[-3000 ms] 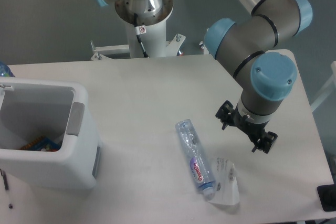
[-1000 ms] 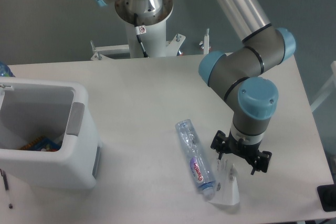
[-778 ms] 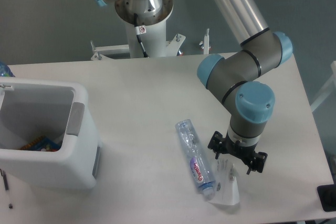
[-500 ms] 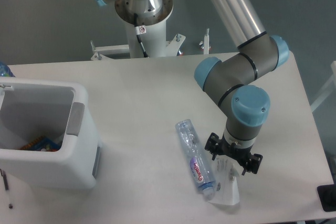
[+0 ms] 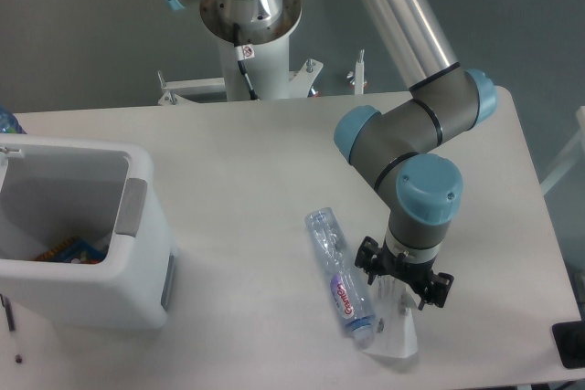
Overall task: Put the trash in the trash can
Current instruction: 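Lower the open gripper onto the crumpled white tissue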
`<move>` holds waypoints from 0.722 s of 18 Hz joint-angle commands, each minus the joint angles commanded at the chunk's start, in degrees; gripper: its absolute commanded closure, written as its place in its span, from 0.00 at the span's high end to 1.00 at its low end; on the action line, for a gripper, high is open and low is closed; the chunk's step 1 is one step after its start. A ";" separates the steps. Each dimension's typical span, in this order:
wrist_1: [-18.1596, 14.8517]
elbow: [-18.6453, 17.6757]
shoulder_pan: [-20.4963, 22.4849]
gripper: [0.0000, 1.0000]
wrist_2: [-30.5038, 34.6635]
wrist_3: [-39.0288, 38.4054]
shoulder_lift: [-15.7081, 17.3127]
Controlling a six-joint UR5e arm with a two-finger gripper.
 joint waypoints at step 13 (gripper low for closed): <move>1.41 -0.18 -0.88 0.43 0.35 -4.04 -0.26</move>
